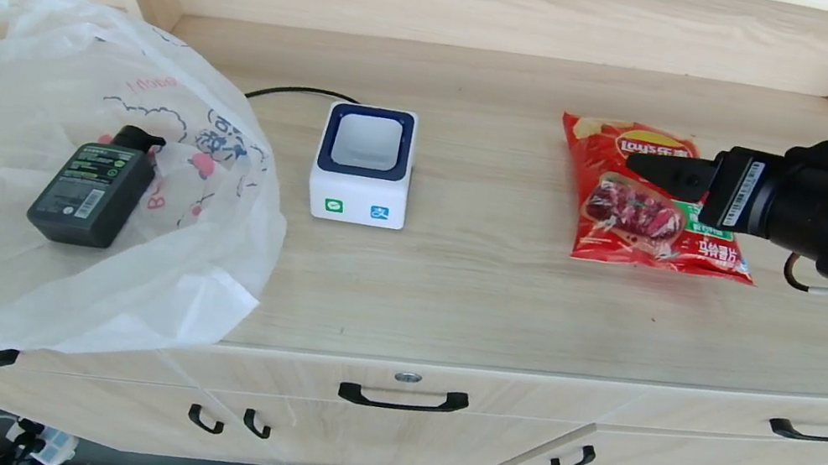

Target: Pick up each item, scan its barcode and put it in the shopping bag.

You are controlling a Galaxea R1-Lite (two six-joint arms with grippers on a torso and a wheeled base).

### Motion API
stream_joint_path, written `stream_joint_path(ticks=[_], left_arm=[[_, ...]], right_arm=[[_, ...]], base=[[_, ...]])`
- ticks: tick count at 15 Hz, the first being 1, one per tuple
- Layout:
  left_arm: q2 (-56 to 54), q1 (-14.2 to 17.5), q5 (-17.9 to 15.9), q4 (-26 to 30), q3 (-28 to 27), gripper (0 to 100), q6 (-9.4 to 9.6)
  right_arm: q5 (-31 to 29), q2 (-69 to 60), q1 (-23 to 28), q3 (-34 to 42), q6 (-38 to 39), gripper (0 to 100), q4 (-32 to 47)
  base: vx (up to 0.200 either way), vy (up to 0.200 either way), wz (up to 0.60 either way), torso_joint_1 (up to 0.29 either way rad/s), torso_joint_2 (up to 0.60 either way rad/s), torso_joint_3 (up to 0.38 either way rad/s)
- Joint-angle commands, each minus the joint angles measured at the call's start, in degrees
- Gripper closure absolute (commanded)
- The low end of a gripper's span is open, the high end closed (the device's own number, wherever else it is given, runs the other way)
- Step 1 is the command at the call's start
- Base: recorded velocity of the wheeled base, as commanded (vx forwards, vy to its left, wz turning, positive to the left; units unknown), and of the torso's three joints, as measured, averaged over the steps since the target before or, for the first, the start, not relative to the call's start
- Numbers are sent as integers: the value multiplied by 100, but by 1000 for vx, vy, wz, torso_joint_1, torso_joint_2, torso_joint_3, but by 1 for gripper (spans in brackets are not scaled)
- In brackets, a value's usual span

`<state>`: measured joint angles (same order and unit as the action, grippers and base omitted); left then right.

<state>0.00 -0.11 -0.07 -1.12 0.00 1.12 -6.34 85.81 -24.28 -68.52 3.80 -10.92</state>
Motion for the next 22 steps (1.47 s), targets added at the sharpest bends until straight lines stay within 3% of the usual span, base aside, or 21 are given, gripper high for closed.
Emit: stream_joint_path(ticks=[1, 4, 7, 9, 22], left_arm=[[9, 2, -1, -2, 0, 0, 2], [9, 2, -1, -11, 0, 0, 2], [9, 2, -1, -20, 0, 0, -7], [9, 2, -1, -20, 0, 0, 2], [9, 2, -1, -20, 0, 0, 2]], right_arm=[[291, 278, 301, -390, -398, 0, 73], [370, 586, 345, -425, -609, 0, 64], [792, 929, 925, -592, -1207, 0, 2], [801, 982, 1031, -627, -1163, 0, -6], [801, 1570, 873, -1128, -1127, 0, 11]], base=[[0, 0, 0, 0, 0, 0], [0, 0, 0, 0, 0, 0], [0, 0, 0, 0, 0, 0], [0, 0, 0, 0, 0, 0], [0, 0, 0, 0, 0, 0]])
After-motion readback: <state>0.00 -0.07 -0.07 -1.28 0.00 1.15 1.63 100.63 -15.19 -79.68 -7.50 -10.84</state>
